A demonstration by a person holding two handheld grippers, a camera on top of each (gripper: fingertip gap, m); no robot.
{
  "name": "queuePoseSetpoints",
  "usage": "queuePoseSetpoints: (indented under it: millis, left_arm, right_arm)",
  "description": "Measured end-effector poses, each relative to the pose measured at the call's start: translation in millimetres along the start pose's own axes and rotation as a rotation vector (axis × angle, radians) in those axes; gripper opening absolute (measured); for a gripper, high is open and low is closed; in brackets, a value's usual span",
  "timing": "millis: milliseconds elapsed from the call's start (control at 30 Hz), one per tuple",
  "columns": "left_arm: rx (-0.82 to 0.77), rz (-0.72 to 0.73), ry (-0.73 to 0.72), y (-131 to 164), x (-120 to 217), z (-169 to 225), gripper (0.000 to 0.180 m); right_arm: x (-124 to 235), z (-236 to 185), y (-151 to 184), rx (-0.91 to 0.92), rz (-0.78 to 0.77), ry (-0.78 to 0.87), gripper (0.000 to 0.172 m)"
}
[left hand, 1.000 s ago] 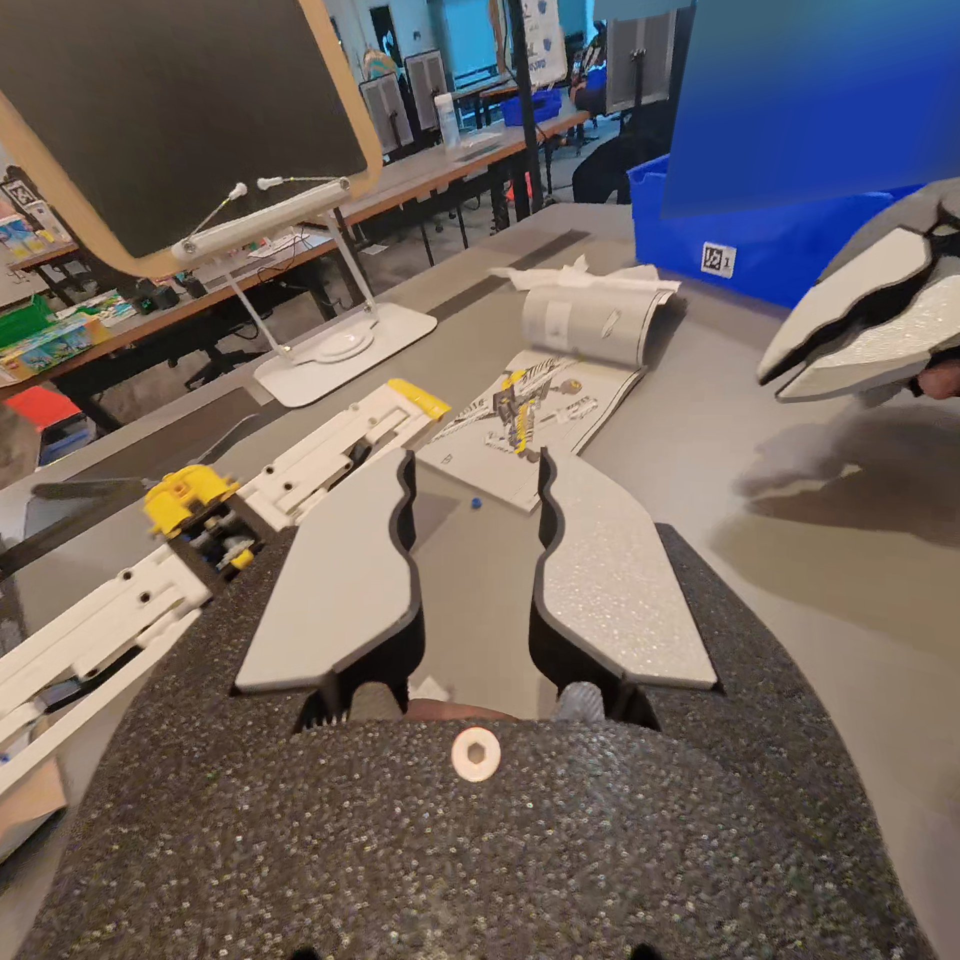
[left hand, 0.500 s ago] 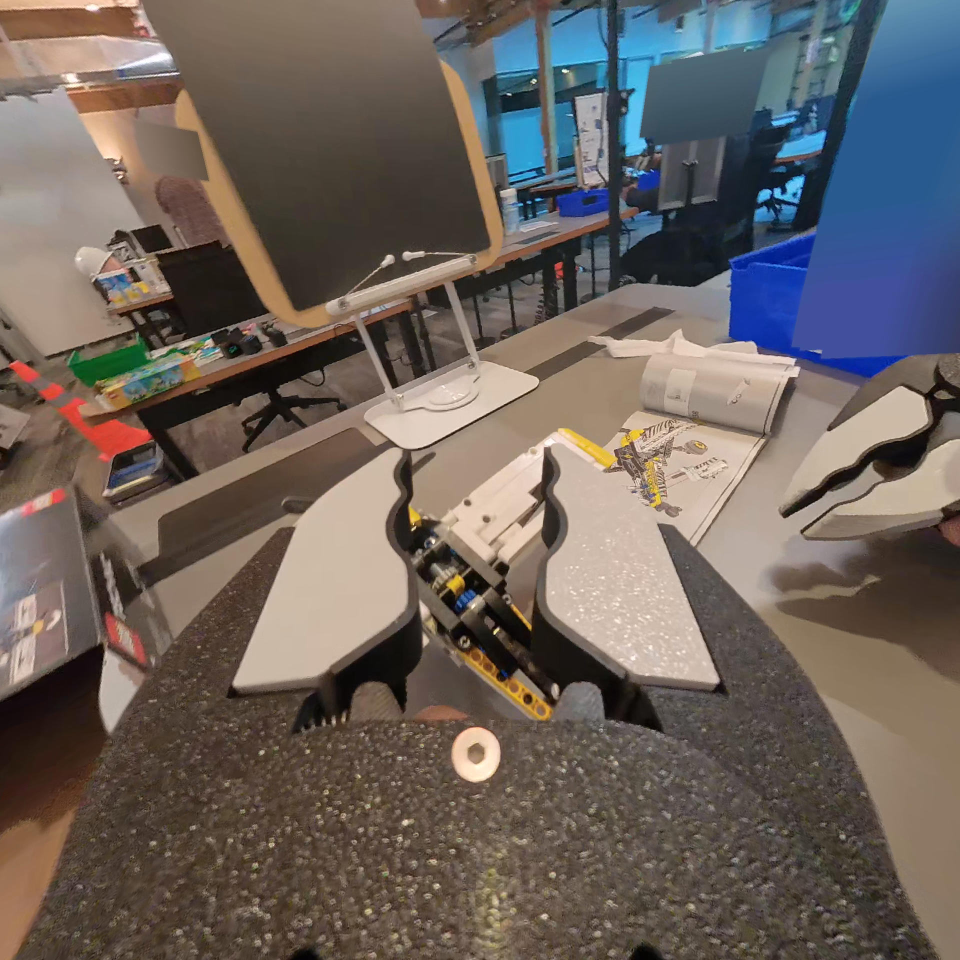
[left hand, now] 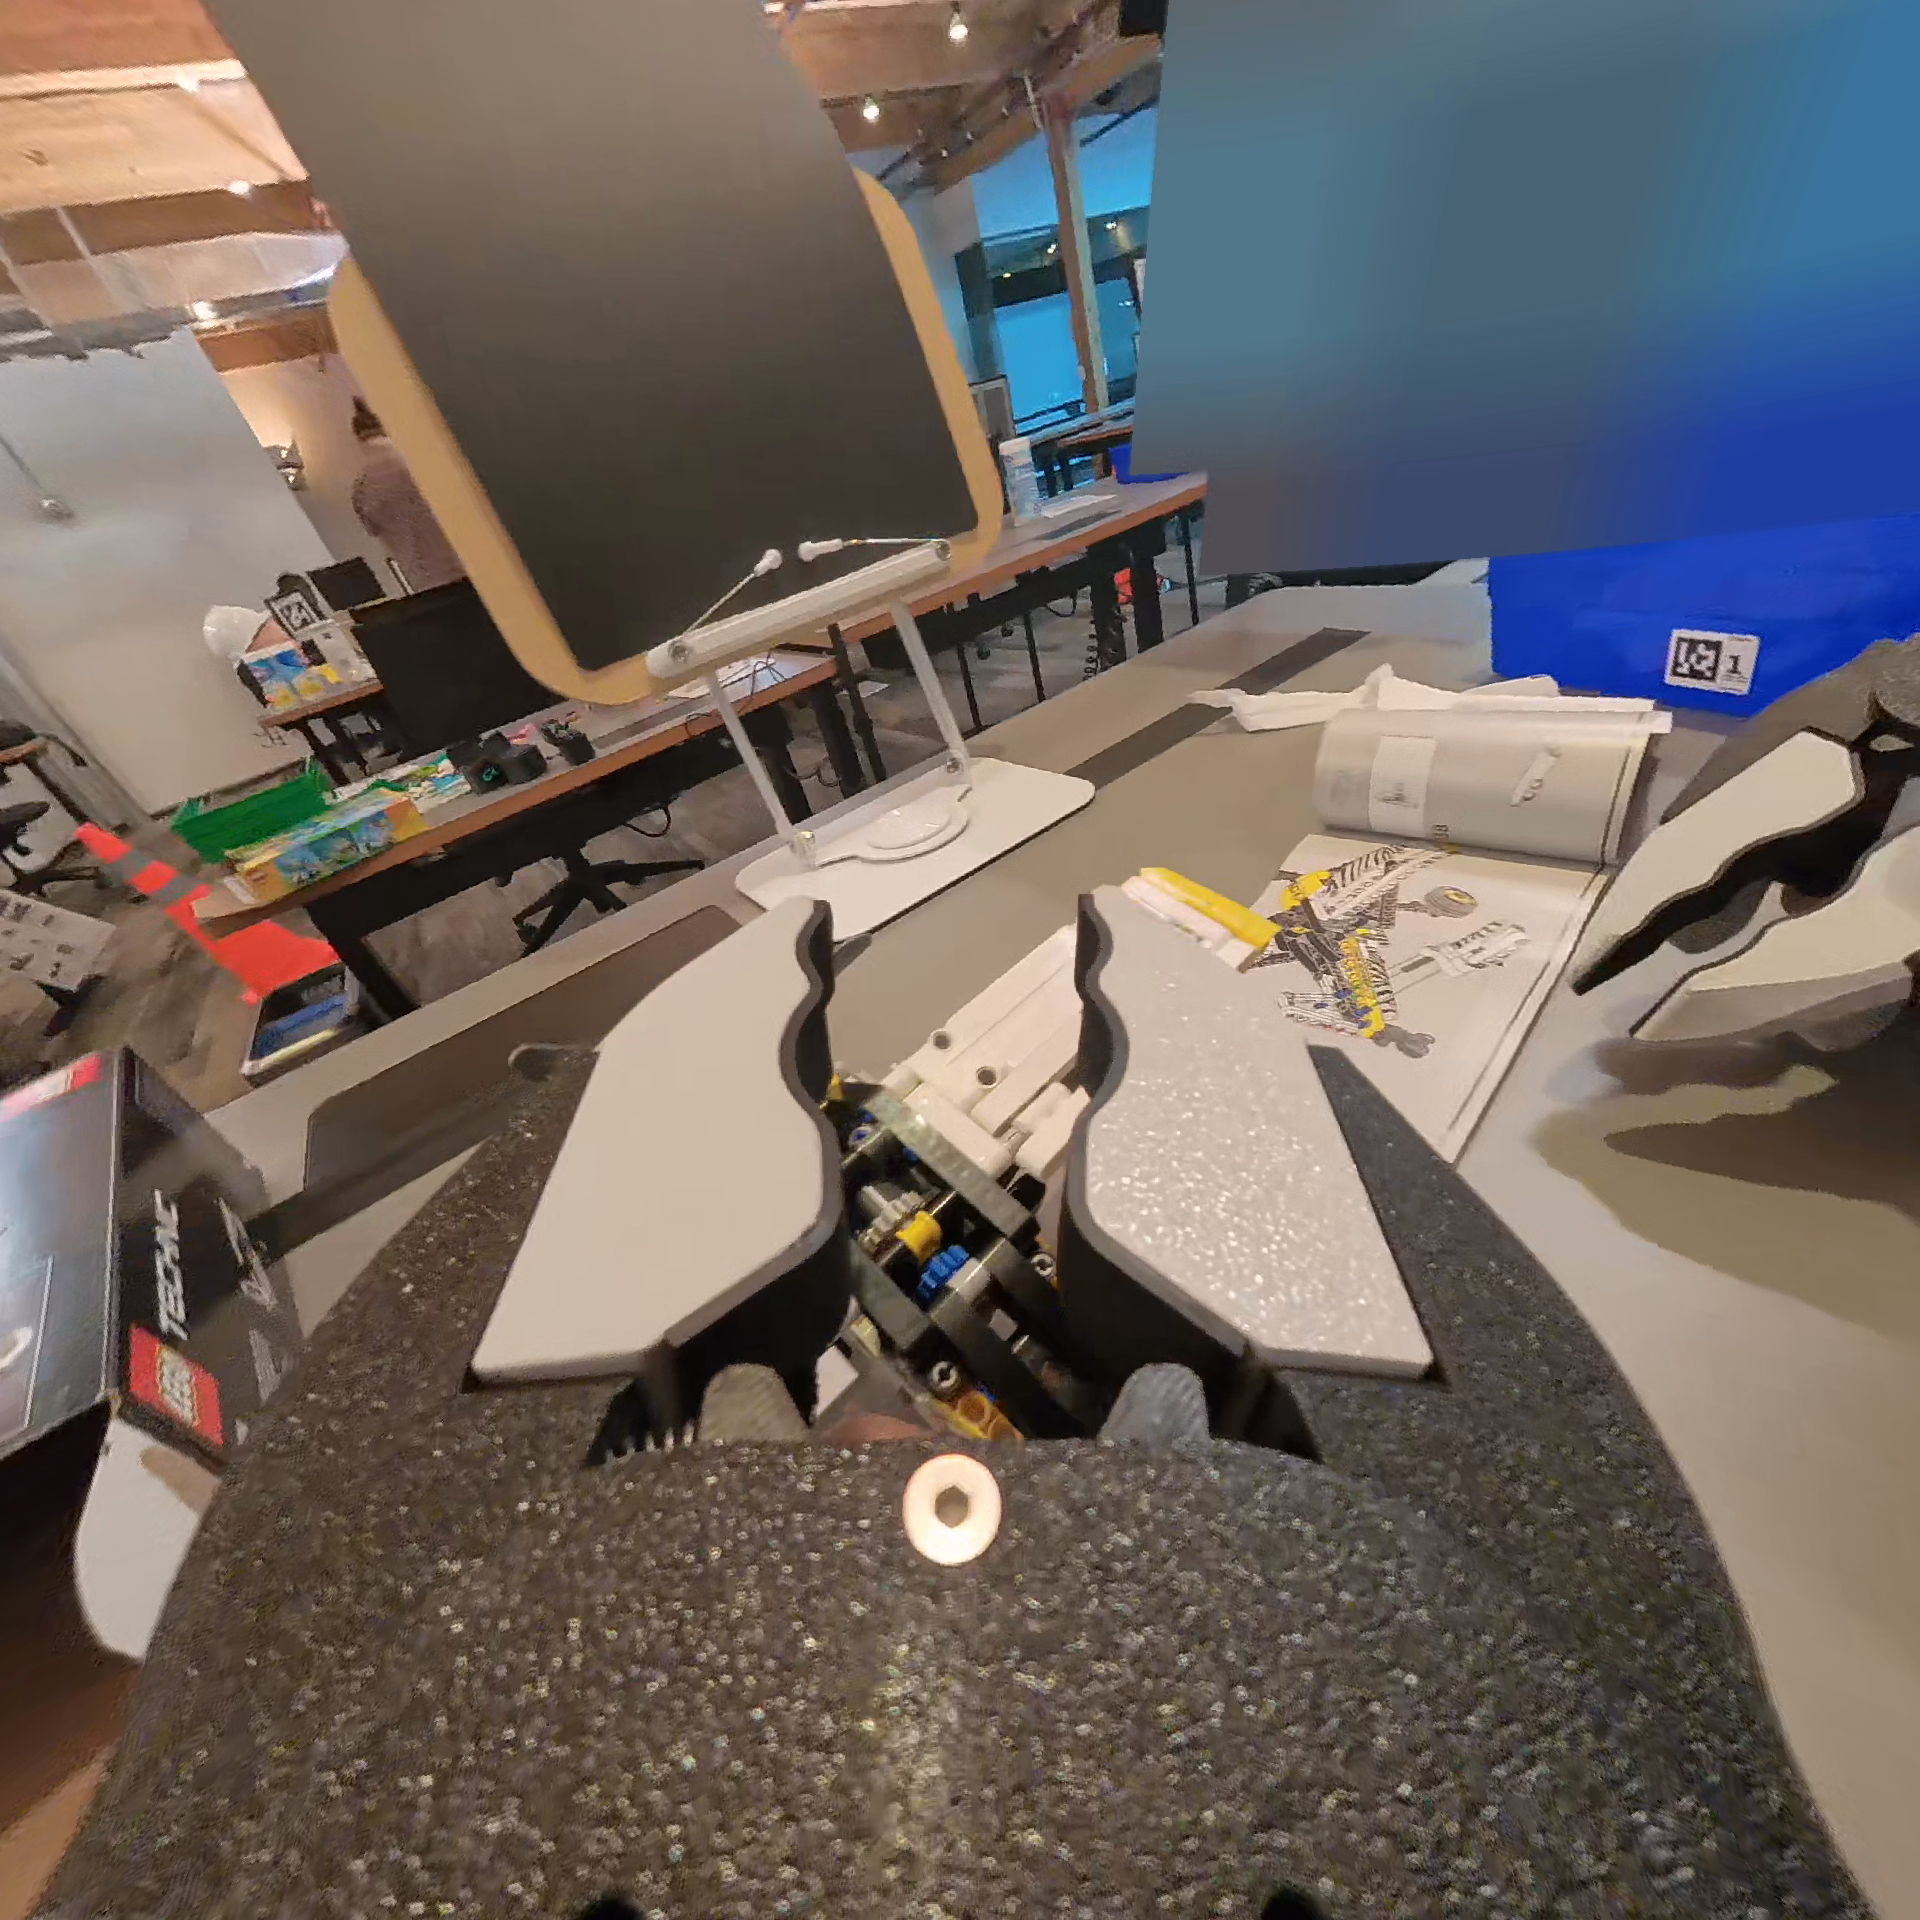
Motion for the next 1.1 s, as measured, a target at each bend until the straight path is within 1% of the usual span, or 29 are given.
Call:
queuePoseSetpoints:
  millis: [200,300,400,500,567,633,733,800,900,1033,1100]
  left_arm:
    - [0.097,0.016,-0.026,2.1,4.2,-14.9,0.045]
    - [0.113,0.014,-0.023,2.1,4.2,-12.3,0.045]
    - [0.118,0.02,-0.007,-8.9,6.5,-1.6,0.044]
    - [0.104,-0.028,0.028,-24.6,7.7,23.1,0.041]
    - [0.088,-0.073,0.105,-31.4,3.8,51.8,0.039]
    - [0.08,-0.161,0.197,-28.0,-4.6,83.8,0.035]
    - [0.089,-0.285,0.3,-13.0,-22.2,122.6,0.035]
    - [0.13,-0.336,0.313,-1.6,-35.9,138.2,0.035]
    - [0.174,-0.386,0.315,11.7,-51.7,159.2,0.036]
    - [0.102,-0.379,0.277,21.5,-63.6,178.3,0.038]
    - [0.081,-0.37,0.288,27.9,-65.8,184.5,0.038]
  right_arm:
    - [1.3,-1.6,-0.1,0.005,0.007,-0.019,0.02]
    - [1.6,-1.8,0.3,0.012,0.004,-0.011,0.021]
    - [2.9,-0.5,1.3,0.025,0.0,0.007,0.021]
    - [3.7,11.5,11.1,0.125,-0.075,0.11,0.021]
    - [5.1,17.5,14.8,0.165,-0.11,0.143,0.023]
    - [5.0,19.9,14.1,0.168,-0.126,0.132,0.023]
    - [-0.6,21.2,13.8,0.173,-0.175,0.078,0.029]
    - [-4.8,24.6,13.3,0.183,-0.2,0.07,0.037]
    - [-8.2,27.4,14.7,0.184,-0.227,0.048,0.04]
    - [-11.6,36.2,18.4,0.17,-0.263,0.058,0.043]
    - [-13.2,36.4,23.5,0.154,-0.303,0.04,0.04]
Point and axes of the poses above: each gripper's, where its closed fingertips meet, x back along the fingers, y out of its underside, z = x × y across the jaws, the point moved 3 cm from there along x, back along the fingers, and after that the axes turned 2 degrees about -z, right-handed, at the moved point
